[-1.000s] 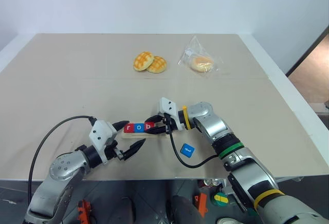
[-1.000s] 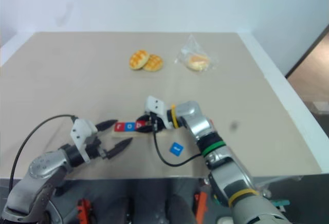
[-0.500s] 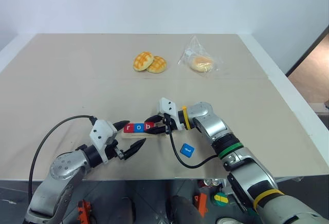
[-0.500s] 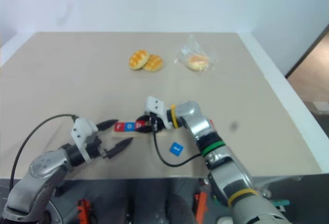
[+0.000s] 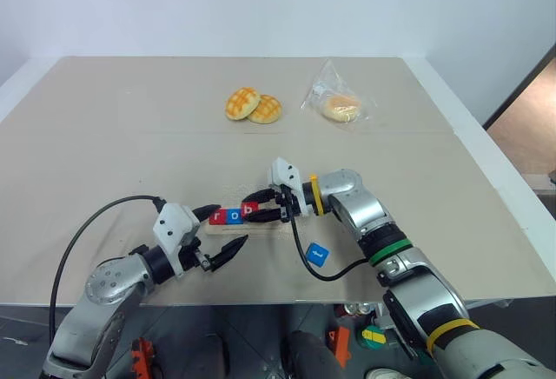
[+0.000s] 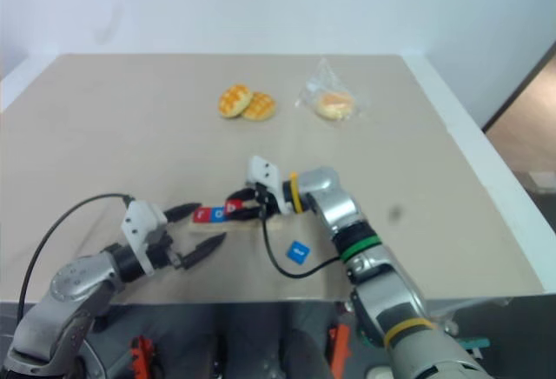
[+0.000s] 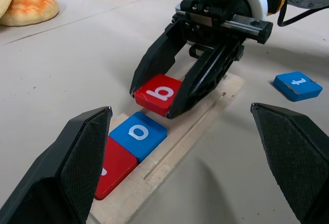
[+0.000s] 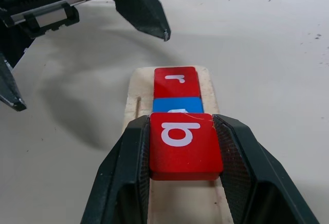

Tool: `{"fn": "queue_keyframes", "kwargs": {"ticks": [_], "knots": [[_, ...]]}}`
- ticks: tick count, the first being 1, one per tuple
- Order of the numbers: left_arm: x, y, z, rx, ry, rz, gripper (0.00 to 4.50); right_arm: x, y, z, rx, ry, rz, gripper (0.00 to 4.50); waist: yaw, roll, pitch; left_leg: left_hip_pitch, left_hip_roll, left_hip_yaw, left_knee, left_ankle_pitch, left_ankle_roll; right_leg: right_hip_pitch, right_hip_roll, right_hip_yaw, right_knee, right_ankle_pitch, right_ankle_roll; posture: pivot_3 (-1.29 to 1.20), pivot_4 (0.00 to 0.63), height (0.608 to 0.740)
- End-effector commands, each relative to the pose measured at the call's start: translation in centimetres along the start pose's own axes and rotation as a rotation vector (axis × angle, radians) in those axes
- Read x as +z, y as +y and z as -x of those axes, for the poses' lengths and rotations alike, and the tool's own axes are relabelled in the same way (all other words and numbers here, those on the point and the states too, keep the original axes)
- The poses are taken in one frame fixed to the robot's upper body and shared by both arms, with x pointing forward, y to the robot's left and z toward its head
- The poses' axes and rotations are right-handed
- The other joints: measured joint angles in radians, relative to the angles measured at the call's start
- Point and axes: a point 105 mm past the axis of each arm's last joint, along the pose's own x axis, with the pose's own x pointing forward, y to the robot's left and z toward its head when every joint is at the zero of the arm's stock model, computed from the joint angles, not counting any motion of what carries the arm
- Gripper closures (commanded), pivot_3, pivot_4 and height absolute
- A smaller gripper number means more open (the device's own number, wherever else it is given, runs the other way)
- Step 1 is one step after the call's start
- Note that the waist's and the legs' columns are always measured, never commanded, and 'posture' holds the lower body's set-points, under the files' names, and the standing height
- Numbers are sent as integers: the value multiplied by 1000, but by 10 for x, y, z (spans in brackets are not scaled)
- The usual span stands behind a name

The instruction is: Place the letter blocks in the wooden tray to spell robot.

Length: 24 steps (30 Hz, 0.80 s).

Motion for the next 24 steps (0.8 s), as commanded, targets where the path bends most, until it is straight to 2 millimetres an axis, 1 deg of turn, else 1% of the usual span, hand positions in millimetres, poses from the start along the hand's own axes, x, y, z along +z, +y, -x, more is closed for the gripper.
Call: {"fn": "queue_keyframes", "kwargs": {"ticks": [1,4,8,12,17,24], "knots": [[10,-4,0,-18,-29,-36,0,22,-4,5,-1,-46,69,2451,0,0,0,0,0,0,0,0,0,0,0,0,0,0,0,0,150,740],[10,-4,-1,-19,-30,-36,0,19,-5,6,-9,-35,69,2451,0,0,0,0,0,0,0,0,0,0,0,0,0,0,0,0,150,740],[10,-6,-2,-25,-31,-37,0,6,-3,5,-17,-5,59,2451,0,0,0,0,0,0,0,0,0,0,0,0,0,0,0,0,150,740],[11,-6,-2,-25,-30,-39,0,3,-5,4,-38,-11,52,2451,0,0,0,0,0,0,0,0,0,0,0,0,0,0,0,0,150,740],[10,-5,0,-18,-23,-43,0,-2,-1,1,-20,-2,47,2451,0,0,0,0,0,0,0,0,0,0,0,0,0,0,0,0,150,740],[9,-7,-1,-19,-18,-47,0,-5,-1,-1,-16,9,49,2451,0,0,0,0,0,0,0,0,0,0,0,0,0,0,0,0,150,740]]}}
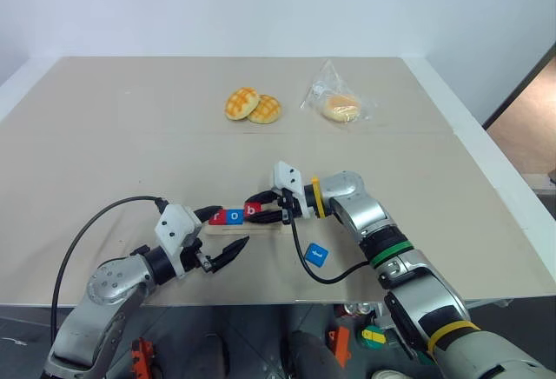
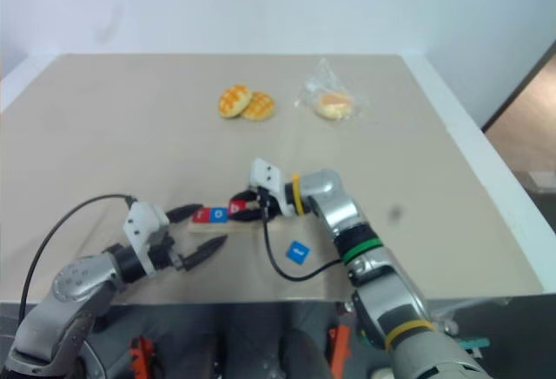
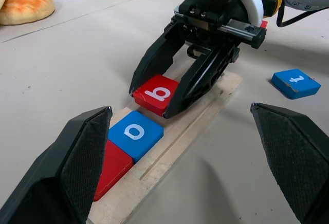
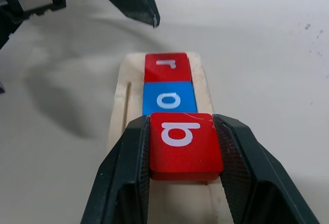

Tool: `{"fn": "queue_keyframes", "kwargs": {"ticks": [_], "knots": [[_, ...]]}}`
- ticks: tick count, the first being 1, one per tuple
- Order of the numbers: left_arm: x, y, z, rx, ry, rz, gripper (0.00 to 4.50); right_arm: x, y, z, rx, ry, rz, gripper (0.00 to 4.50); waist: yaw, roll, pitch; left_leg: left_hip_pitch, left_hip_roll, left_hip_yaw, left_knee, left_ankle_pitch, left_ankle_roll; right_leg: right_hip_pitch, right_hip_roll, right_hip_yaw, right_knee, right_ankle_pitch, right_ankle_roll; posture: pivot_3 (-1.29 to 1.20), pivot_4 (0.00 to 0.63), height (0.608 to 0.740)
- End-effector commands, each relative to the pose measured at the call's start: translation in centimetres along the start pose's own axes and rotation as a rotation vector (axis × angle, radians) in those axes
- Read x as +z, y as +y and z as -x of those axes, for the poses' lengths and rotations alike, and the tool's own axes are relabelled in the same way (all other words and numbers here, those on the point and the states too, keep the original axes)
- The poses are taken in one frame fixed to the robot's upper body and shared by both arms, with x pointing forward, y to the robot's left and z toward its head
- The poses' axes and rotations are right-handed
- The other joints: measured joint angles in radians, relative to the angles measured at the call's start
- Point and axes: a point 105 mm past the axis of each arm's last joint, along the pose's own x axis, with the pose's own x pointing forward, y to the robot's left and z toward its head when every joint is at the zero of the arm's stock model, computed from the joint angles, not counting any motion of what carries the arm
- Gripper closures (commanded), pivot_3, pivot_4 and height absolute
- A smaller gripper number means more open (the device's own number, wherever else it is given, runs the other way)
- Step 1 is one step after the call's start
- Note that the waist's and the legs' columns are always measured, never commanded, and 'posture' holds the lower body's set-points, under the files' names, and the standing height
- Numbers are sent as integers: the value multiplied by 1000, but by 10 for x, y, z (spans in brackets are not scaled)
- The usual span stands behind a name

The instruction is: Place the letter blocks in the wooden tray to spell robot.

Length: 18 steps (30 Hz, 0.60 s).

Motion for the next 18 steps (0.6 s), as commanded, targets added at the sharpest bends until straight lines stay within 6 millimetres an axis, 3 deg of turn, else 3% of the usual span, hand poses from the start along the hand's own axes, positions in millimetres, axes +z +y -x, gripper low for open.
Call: {"fn": "queue_keyframes", "kwargs": {"ticks": [1,18], "knots": [[10,-5,0,-12,-26,-43,0,5,0,-3,11,-14,29,2451,0,0,0,0,0,0,0,0,0,0,0,0,0,0,0,0,150,740],[11,-3,-1,-6,-26,-51,0,-1,0,-2,13,3,54,2451,0,0,0,0,0,0,0,0,0,0,0,0,0,0,0,0,150,740]]}}
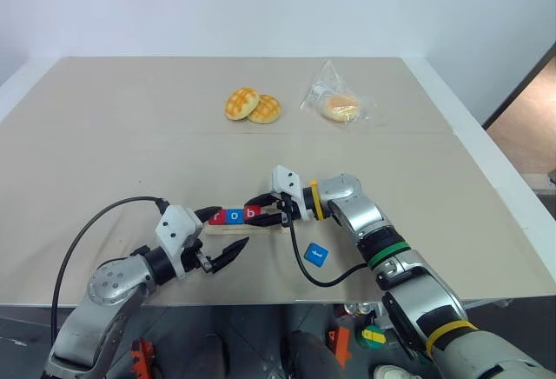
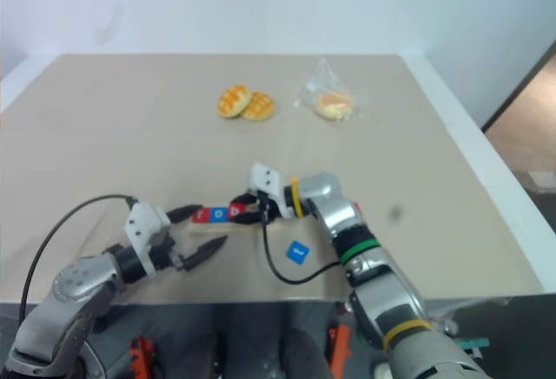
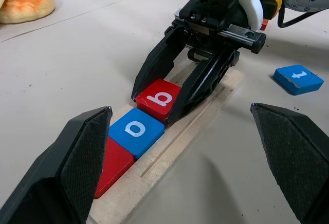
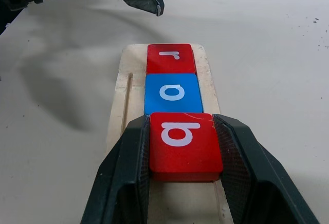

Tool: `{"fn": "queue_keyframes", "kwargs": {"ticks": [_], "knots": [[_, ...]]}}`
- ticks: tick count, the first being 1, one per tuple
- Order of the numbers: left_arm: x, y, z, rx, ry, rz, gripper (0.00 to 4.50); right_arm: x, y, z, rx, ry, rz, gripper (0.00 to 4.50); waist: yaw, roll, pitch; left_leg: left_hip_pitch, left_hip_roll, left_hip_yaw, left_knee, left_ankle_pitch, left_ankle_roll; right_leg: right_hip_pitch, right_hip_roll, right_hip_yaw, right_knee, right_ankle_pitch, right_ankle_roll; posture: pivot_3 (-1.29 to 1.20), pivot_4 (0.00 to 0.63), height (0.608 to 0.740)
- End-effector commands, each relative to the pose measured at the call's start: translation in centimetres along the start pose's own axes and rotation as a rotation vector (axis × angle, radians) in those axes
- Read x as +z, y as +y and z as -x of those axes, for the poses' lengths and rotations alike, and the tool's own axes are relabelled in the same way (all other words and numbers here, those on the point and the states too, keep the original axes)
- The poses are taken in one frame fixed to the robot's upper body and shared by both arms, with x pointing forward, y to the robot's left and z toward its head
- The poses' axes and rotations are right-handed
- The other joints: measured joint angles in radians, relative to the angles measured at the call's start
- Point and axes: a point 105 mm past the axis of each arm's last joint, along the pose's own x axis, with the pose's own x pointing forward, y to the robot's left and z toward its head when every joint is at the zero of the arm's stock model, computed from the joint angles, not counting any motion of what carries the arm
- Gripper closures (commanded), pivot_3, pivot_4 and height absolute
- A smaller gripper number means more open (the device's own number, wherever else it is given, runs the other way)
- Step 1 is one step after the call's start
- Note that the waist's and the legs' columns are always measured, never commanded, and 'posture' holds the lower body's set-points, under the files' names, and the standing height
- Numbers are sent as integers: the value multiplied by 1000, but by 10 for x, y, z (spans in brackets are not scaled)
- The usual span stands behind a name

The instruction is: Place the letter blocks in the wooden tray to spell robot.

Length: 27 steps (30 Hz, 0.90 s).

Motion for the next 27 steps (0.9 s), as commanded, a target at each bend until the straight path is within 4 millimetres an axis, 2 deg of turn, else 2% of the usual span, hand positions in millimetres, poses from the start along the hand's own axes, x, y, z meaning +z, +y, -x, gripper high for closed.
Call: {"fn": "queue_keyframes", "kwargs": {"ticks": [1,7,17,27], "knots": [[12,-3,-1,-13,-36,-39,0,5,-1,1,6,-3,36,2451,0,0,0,0,0,0,0,0,0,0,0,0,0,0,0,0,150,740],[14,2,1,8,-58,-19,0,17,-5,5,-19,-48,76,2451,0,0,0,0,0,0,0,0,0,0,0,0,0,0,0,0,150,740],[18,-1,1,-26,-65,-15,0,34,-6,11,-32,-84,104,2451,0,0,0,0,0,0,0,0,0,0,0,0,0,0,0,0,150,740],[14,-3,1,-27,-47,-20,0,17,4,6,18,-46,47,2451,0,0,0,0,0,0,0,0,0,0,0,0,0,0,0,0,150,740]]}}
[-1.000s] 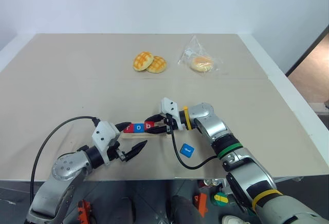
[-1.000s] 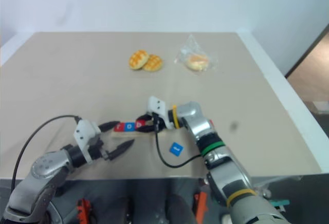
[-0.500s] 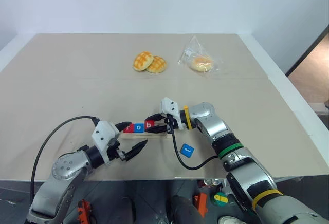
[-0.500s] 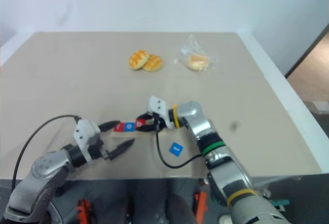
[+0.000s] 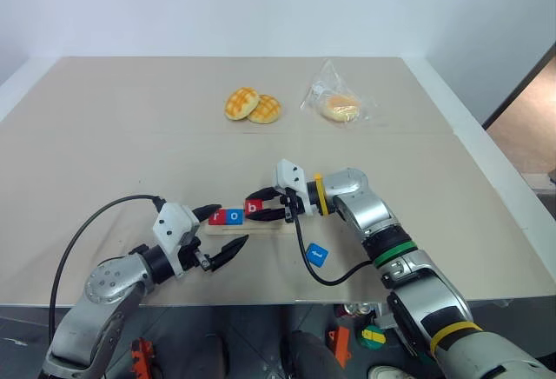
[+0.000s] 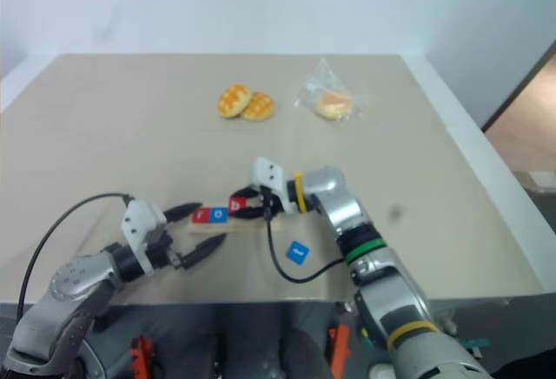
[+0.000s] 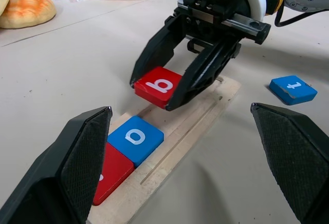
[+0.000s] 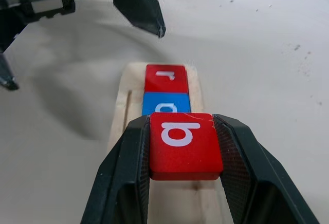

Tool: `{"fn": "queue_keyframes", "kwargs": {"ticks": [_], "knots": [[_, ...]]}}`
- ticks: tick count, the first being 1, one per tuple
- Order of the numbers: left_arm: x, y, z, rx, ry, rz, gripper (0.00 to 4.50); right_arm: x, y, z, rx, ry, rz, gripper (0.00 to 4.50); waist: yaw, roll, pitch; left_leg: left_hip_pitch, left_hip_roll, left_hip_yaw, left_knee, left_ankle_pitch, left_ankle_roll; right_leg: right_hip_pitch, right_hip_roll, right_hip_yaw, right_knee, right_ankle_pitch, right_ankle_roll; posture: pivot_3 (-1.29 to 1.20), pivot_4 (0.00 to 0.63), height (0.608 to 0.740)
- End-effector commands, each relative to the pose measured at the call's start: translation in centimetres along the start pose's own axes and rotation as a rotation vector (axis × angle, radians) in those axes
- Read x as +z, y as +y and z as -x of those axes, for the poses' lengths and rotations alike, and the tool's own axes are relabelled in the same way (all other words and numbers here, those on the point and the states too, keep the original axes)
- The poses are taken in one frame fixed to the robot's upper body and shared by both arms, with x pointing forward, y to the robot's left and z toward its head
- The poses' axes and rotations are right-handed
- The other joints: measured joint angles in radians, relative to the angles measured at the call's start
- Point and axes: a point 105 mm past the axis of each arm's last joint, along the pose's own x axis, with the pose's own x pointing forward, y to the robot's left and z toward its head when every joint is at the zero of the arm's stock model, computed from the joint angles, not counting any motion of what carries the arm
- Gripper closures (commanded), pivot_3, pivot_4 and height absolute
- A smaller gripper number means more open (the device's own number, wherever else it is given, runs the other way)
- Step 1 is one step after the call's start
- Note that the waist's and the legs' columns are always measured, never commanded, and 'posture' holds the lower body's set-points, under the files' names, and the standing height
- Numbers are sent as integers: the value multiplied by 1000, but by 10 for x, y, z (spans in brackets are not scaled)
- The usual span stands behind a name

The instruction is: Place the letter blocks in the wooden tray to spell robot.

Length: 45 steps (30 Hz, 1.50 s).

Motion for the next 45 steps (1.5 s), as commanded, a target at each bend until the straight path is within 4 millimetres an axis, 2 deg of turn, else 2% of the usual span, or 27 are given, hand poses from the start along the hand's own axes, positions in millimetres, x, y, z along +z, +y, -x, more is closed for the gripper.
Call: {"fn": "queue_keyframes", "kwargs": {"ticks": [1,19,23,27,31,40,45], "knots": [[9,-5,0,-16,-20,-40,0,3,5,-4,25,-20,10,2451,0,0,0,0,0,0,0,0,0,0,0,0,0,0,0,0,150,740],[6,-7,1,-11,-6,-43,0,-7,4,-11,24,4,22,2451,0,0,0,1,0,0,0,0,0,0,0,0,0,0,0,0,150,740],[6,-7,1,-11,-6,-42,0,5,0,-9,10,-38,13,2451,0,0,0,1,0,0,0,0,0,0,0,0,0,0,0,0,150,740],[7,-7,1,-11,-6,-46,0,31,-7,-2,-13,-105,34,2451,0,0,0,0,0,0,0,0,0,0,0,0,0,0,0,0,150,740],[7,-8,0,-18,-6,-47,0,39,-10,3,-25,-115,44,2451,0,0,0,0,0,0,0,0,0,0,0,0,0,0,0,0,150,740],[9,-9,-2,-29,-20,-47,0,23,-7,19,-70,-68,52,2451,0,0,0,0,0,0,0,0,0,0,0,0,0,0,0,0,150,740],[8,-11,-2,-39,-13,-47,0,13,1,22,-86,-54,41,2451,0,0,0,0,0,0,0,0,0,0,0,0,0,0,0,0,150,740]]}}
